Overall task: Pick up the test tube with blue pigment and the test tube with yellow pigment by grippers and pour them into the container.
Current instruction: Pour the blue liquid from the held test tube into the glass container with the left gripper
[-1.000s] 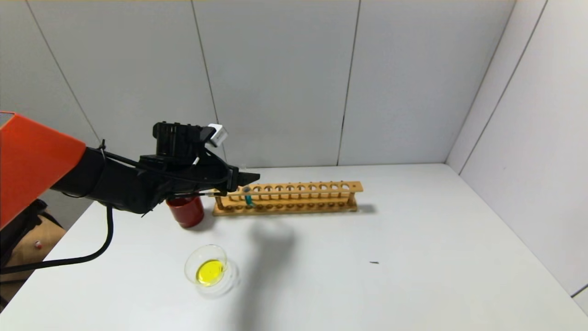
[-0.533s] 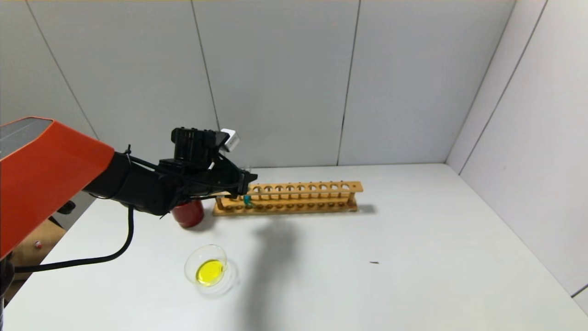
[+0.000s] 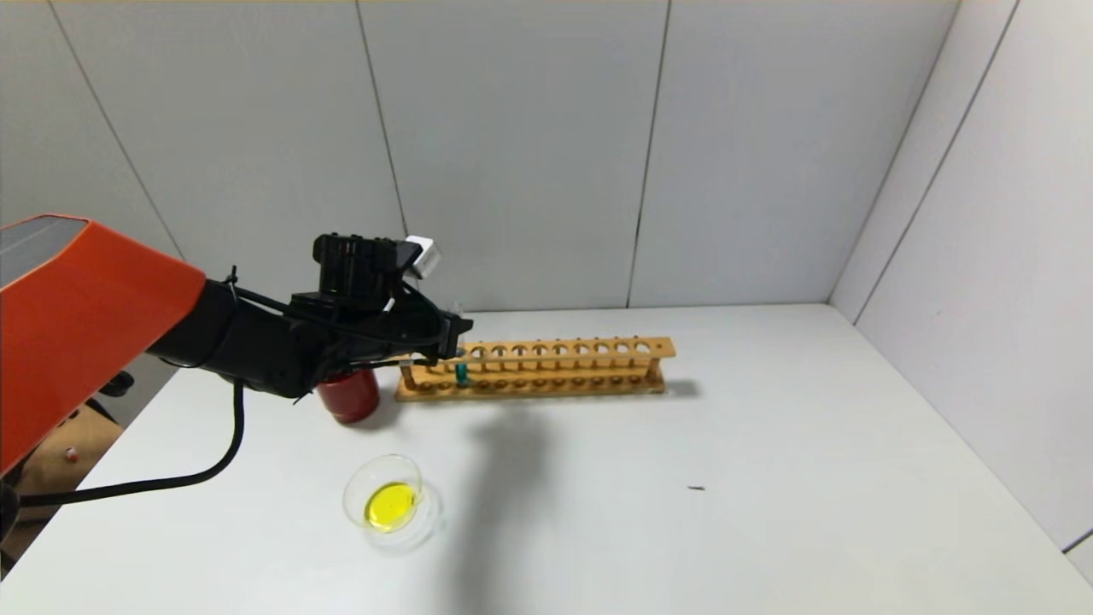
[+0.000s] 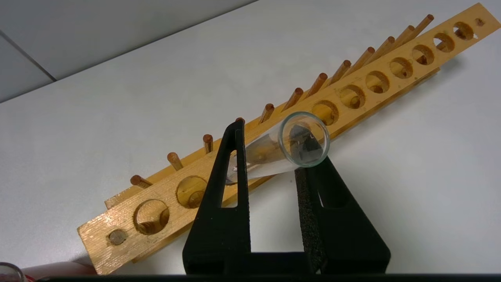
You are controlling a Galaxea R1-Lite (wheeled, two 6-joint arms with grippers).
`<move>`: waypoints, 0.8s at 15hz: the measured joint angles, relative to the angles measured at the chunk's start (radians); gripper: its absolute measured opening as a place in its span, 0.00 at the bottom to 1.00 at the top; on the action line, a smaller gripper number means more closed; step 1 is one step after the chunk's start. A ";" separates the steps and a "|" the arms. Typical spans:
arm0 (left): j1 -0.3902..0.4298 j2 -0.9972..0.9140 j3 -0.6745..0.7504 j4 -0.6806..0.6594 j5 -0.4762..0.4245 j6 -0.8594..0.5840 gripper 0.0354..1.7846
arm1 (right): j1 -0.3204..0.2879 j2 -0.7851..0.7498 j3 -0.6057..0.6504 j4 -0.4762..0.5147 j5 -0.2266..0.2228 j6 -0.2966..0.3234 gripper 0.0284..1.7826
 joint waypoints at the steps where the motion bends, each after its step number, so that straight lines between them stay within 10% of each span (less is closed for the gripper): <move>1: 0.000 -0.009 0.000 0.003 -0.001 0.000 0.20 | 0.000 0.000 0.000 0.000 0.000 0.000 0.98; 12: 0.007 -0.310 -0.054 0.249 -0.012 0.098 0.15 | 0.000 0.000 0.000 0.000 0.000 0.000 0.98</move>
